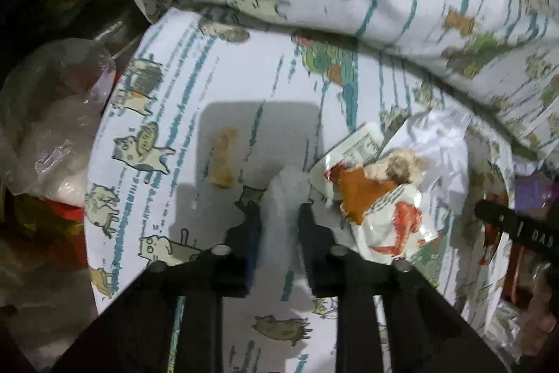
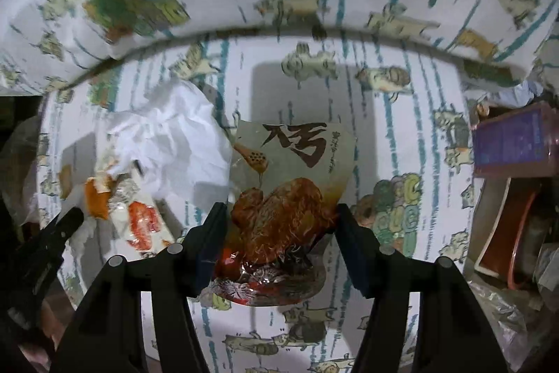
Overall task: Collect trash
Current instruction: 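Grasp the roast-chicken bag with the right tool while the left tool grasps crumpled white paper, then lift both held items and carry them over the pink basket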
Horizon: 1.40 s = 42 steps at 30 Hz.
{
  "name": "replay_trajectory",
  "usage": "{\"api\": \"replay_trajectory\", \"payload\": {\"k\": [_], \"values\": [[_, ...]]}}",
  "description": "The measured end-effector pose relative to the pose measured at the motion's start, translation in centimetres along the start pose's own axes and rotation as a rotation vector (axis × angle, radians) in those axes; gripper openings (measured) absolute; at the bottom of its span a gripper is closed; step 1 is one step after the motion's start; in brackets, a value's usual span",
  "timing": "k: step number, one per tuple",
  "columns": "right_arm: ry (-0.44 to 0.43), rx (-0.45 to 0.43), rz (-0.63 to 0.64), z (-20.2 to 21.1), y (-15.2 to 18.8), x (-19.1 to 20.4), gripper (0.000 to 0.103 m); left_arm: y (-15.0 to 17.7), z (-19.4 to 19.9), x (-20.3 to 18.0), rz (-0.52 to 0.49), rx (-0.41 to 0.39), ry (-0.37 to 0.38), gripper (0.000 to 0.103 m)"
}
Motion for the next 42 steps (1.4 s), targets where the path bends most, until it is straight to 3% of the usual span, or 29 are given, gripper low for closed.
{"api": "replay_trajectory", "payload": {"k": [6, 9, 18, 24, 26, 35, 37, 42], "values": [[-0.007, -0.095, 0.042, 3.9, 0.4, 0.2, 0.060, -1.9, 5.5, -0.1, -0.015, -0.131, 0.044, 0.008], [-0.053, -0.163, 0.037, 6.1, 0.4, 0.0, 0.061, -2.2, 8.9, 0.0, -0.030, -0.228, 0.058, 0.008], [-0.176, -0.317, 0.105, 10.8, 0.4, 3.4, 0.061, -2.0, 13.2, 0.3, -0.022, -0.299, 0.147, 0.006], [-0.229, -0.368, 0.169, 13.5, 1.8, 6.2, 0.061, -1.7, 15.8, 1.1, -0.064, -0.362, 0.071, 0.006], [-0.226, -0.395, 0.172, 14.8, 2.5, 6.4, 0.061, -0.9, 18.3, 1.3, -0.046, -0.397, 0.120, 0.006], [-0.202, -0.518, 0.257, 21.6, 8.9, 8.1, 0.061, 5.7, 28.9, -1.6, -0.128, -0.564, 0.148, 0.006], [-0.225, -0.552, 0.267, 23.8, 10.9, 8.4, 0.061, 7.3, 31.0, -1.6, -0.137, -0.597, 0.132, 0.006], [-0.267, -0.629, 0.289, 28.5, 15.6, 9.2, 0.061, 11.6, 35.0, -0.9, -0.113, -0.641, 0.186, 0.006]]}}
Point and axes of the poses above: each gripper's, at about its wrist camera, not at the fingertips, and z roughly against the way its jaws point, x to its left, y to its underside, the point moved 9 cm from there along -z, roughly the way its jaws point, and after that the axes turned 1 degree about z, right-handed, at the moved point
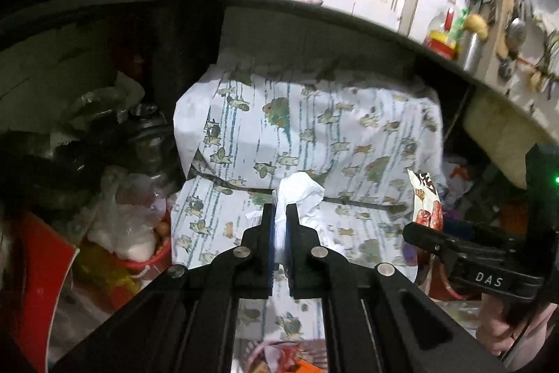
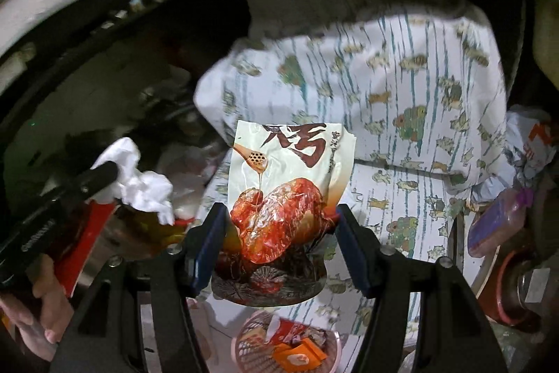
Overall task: Collect trash
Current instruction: 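Lift both held items and carry them over the pink basket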
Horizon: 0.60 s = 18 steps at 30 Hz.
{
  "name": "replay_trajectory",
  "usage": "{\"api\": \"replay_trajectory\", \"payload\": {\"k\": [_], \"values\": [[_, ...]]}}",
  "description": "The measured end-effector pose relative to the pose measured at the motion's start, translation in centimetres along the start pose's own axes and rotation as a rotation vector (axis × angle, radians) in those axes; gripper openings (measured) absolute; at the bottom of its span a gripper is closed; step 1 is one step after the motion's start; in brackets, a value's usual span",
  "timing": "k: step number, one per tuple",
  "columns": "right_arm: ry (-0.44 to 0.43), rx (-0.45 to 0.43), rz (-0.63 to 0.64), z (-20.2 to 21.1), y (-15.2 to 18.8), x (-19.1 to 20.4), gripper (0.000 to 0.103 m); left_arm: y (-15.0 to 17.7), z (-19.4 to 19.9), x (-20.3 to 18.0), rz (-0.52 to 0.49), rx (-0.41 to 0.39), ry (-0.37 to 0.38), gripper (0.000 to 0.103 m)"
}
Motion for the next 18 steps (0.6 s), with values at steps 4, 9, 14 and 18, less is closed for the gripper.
{"api": "replay_trajectory", "payload": {"k": [4, 9, 14, 18], "values": [[-0.009, -0.047, 0.028, 3.3, 1.6, 2.1, 0.062, 1.5, 2.9, -0.3, 0.000, -0.021, 0.006, 0.006], [0.003, -0.047, 0.062, 4.7, 4.3, 3.7, 0.062, 4.3, 4.7, -0.6, 0.008, -0.007, 0.019, 0.006], [0.012, -0.023, 0.077, 4.0, 7.4, 4.3, 0.062, 7.7, 4.8, 0.2, 0.008, 0.030, 0.004, 0.006], [0.017, 0.039, 0.061, 2.5, 10.5, 3.8, 0.062, 11.1, 2.8, 0.3, 0.018, 0.097, 0.007, 0.006]]}}
Point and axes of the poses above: each gripper's, at about its wrist camera, not at the fingertips, and z roughly against the way its jaws point, x to its left, y to its underside, the point moved 9 cm from there along -z, roughly the way its jaws point, and after that the axes turned 1 degree about z, right-handed, at the moved point
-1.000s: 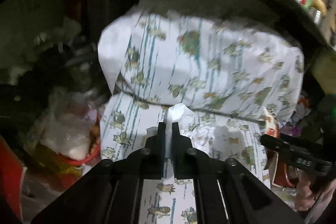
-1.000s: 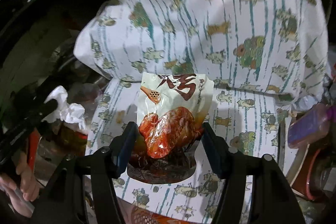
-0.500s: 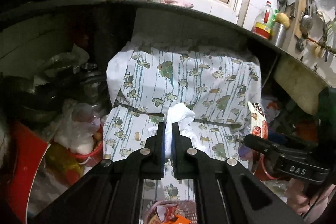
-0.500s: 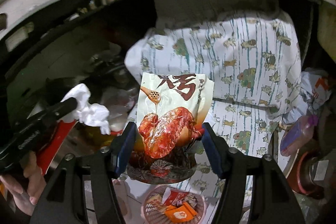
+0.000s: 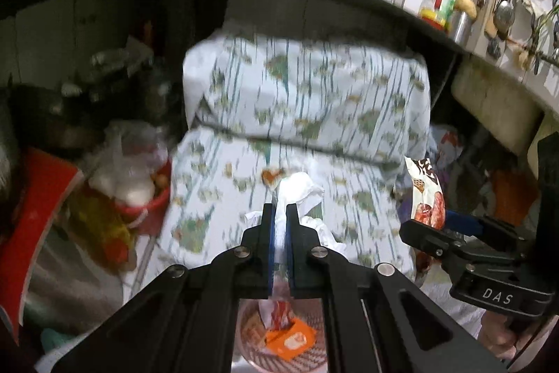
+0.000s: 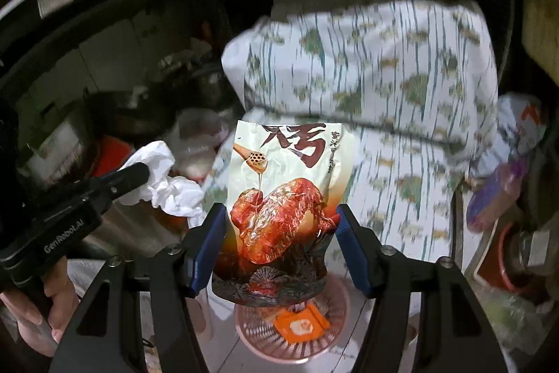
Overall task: Collect trash
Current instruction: 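Lift both held items and carry them over the pink basket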
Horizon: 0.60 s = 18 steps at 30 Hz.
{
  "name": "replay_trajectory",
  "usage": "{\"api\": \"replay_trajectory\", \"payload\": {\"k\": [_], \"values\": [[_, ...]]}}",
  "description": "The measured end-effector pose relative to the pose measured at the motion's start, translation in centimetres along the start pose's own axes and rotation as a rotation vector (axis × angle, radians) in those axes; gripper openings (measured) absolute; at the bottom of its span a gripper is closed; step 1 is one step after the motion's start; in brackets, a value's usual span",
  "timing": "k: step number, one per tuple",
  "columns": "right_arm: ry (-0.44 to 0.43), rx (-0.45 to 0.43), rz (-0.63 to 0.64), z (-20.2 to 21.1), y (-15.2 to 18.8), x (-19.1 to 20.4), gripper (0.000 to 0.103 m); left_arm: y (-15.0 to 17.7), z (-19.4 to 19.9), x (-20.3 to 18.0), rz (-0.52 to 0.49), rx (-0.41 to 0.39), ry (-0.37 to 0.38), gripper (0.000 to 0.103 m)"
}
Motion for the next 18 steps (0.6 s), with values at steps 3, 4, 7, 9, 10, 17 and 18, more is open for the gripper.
{"api": "replay_trajectory", "payload": {"k": [3, 4, 7, 9, 10, 17, 18], "values": [[0.016, 0.042, -0.015, -1.5, 2.1, -0.7, 0.062, 2.1, -1.8, -0.1, 0.015, 0.052, 0.016, 0.006], [0.016, 0.058, -0.027, -2.1, 2.7, -1.0, 0.062, 2.6, -2.4, -0.1, 0.017, 0.065, 0.014, 0.006], [0.020, 0.097, -0.051, -3.5, 4.3, -1.7, 0.062, 3.7, -3.6, -0.1, 0.015, 0.099, 0.011, 0.006], [0.024, 0.122, -0.058, -4.5, 5.2, -2.0, 0.062, 4.4, -4.3, 0.2, 0.024, 0.116, 0.002, 0.006], [0.025, 0.140, -0.058, -5.0, 5.7, -2.1, 0.062, 4.9, -4.7, 0.3, 0.029, 0.131, 0.006, 0.006], [0.035, 0.219, -0.070, -7.7, 8.1, -3.1, 0.062, 8.4, -7.5, 0.7, 0.038, 0.247, 0.000, 0.006], [0.038, 0.224, -0.071, -7.9, 8.2, -3.3, 0.062, 8.8, -7.8, 0.7, 0.037, 0.257, 0.000, 0.006]]}}
Point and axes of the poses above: each gripper's, at about its wrist camera, not at the fingertips, and z roughly against the way its jaws point, x to its left, y to its underside, the point moved 9 cm from there along -z, roughly the way its jaws point, and after that the axes turned 1 degree about z, right-handed, at the moved point
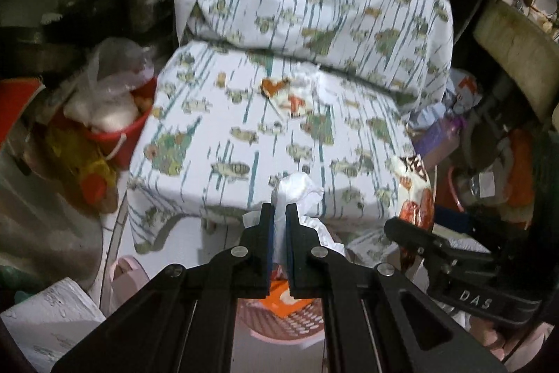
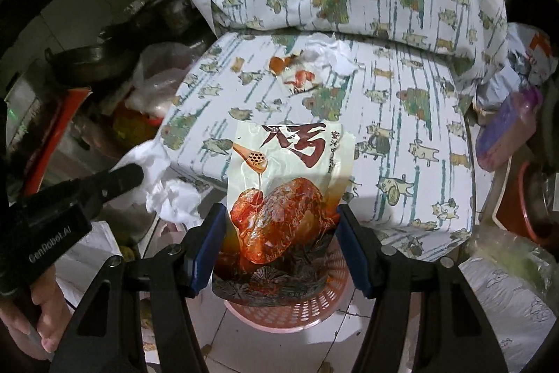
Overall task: Collect trash
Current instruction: 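Lift both held items and carry them over the pink basket, then open both tools to drop the items into the pink basket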
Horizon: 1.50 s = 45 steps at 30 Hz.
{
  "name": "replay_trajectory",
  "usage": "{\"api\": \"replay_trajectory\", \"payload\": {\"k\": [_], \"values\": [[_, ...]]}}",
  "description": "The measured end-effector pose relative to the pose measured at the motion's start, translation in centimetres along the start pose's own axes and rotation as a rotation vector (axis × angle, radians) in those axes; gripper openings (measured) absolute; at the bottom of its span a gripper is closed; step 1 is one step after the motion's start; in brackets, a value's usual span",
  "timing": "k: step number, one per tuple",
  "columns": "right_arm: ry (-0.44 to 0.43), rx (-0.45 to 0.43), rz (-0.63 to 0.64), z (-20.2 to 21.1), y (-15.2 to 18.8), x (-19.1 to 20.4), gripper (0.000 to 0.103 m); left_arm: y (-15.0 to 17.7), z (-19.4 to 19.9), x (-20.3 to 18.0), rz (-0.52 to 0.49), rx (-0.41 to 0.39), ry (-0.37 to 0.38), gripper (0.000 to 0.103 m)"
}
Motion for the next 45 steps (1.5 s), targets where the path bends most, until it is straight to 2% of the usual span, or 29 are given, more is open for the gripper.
{"api": "replay_trajectory", "payload": {"k": [12, 18, 19, 21, 22, 24, 26, 45], "values": [[-0.012, 0.071, -0.038, -2.4, 1.3, -0.9, 0.063, 1.0, -2.0, 0.0, -0.009, 0.060, -0.012, 0.007], [-0.017, 0.044, -0.079, -2.2, 1.0, -1.5, 0.068, 1.0, -2.1, 0.4, -0.003, 0.066, -0.026, 0.010], [-0.018, 0.043, -0.084, -2.1, 0.9, -1.6, 0.068, 1.0, -2.1, 0.5, -0.002, 0.066, -0.029, 0.016], [-0.018, 0.042, -0.092, -2.0, 0.7, -1.9, 0.068, 1.0, -2.1, 0.7, 0.001, 0.060, -0.036, 0.036], [-0.015, 0.038, -0.099, -1.9, 0.6, -2.1, 0.068, 0.9, -2.0, 0.8, -0.001, 0.053, -0.040, 0.041], [-0.014, 0.035, -0.109, -1.7, 0.5, -2.4, 0.068, 0.9, -1.9, 0.7, -0.007, 0.043, -0.049, 0.060], [-0.012, 0.030, -0.115, -1.6, 0.3, -2.6, 0.068, 0.8, -1.7, 0.7, -0.012, 0.035, -0.053, 0.066], [0.027, -0.020, -0.108, -0.3, -0.6, -3.0, 0.068, -0.1, -0.6, 1.6, 0.038, -0.003, -0.062, 0.067]]}}
Point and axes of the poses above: each gripper's, at about its wrist camera, not at the fingertips, and z roughly against the way its jaws point, x to its left, y to its underside, the point moved 9 cm from there along -z, roughly the way its jaws point, and after that the axes turned 1 degree about z, right-handed, at the moved point
